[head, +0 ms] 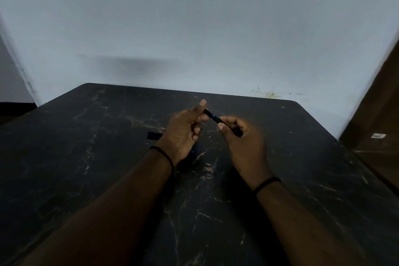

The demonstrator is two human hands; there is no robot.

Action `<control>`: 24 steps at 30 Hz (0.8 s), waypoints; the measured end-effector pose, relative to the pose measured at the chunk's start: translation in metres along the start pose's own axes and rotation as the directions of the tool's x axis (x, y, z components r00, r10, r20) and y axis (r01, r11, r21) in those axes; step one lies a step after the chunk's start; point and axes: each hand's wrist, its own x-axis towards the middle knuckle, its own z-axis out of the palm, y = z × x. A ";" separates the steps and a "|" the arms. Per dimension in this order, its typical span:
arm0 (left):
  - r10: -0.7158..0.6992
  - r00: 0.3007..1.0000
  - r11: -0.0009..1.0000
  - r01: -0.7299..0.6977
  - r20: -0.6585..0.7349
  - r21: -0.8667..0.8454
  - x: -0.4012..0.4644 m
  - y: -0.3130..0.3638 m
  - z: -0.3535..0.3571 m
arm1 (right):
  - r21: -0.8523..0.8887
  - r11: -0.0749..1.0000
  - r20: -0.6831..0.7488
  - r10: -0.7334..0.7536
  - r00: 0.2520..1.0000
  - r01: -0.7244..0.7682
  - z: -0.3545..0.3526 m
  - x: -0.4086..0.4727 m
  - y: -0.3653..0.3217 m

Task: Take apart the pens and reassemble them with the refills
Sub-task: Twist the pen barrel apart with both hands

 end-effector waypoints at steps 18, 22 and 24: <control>0.046 0.999 0.997 -0.045 -0.014 0.064 -0.003 0.001 0.002 | -0.115 0.991 -0.019 -0.075 0.997 0.073 -0.001 0.001 0.003; 0.046 0.999 0.997 -0.046 -0.011 0.055 -0.003 0.001 0.003 | -0.117 0.991 -0.041 -0.066 0.997 0.061 -0.003 0.002 0.004; 0.033 0.999 0.998 -0.032 -0.012 0.056 -0.004 0.001 0.003 | -0.121 0.991 -0.035 -0.064 0.997 0.060 -0.003 0.002 0.005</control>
